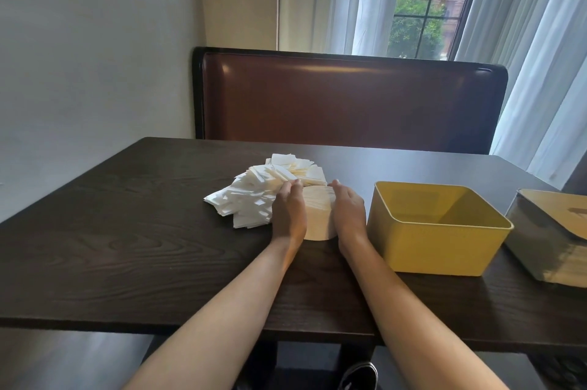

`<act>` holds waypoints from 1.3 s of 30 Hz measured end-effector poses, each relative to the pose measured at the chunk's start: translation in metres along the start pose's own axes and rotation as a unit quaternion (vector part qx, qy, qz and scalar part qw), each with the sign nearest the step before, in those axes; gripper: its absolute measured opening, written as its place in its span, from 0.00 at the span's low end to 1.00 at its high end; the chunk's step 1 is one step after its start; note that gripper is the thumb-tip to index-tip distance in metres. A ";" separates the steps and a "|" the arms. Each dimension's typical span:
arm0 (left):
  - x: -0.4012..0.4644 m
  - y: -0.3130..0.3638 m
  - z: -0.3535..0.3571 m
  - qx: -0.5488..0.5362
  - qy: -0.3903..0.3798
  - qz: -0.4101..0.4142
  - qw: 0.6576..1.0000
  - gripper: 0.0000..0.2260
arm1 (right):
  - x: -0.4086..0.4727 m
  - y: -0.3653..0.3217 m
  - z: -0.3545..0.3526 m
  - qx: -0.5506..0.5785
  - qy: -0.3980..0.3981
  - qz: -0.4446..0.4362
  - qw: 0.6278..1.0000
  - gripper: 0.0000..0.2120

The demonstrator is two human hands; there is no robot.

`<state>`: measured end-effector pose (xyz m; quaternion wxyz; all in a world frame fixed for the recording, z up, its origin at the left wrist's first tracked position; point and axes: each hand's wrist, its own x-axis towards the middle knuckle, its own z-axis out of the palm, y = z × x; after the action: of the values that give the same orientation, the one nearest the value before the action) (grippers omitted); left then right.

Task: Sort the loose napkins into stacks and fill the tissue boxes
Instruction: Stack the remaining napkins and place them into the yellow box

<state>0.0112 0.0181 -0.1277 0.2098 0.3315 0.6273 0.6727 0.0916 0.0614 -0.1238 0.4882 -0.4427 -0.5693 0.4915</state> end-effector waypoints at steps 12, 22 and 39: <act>-0.010 0.011 -0.006 0.031 0.117 0.006 0.993 0.21 | -0.018 -0.003 0.000 -0.035 0.024 -0.076 0.996 0.24; -0.007 0.049 -0.019 -0.055 0.160 -0.020 0.985 0.22 | -0.054 -0.020 -0.007 -0.055 -0.011 -0.203 0.978 0.12; -0.042 0.111 -0.006 0.003 -0.242 0.164 0.956 0.14 | -0.032 -0.120 -0.109 -0.106 -0.012 -0.202 0.974 0.08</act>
<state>0.0507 -0.0299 -0.0259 0.2414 0.5835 0.4970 0.5952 0.2008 0.0291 -0.0046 0.5207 -0.3618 -0.7016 0.3251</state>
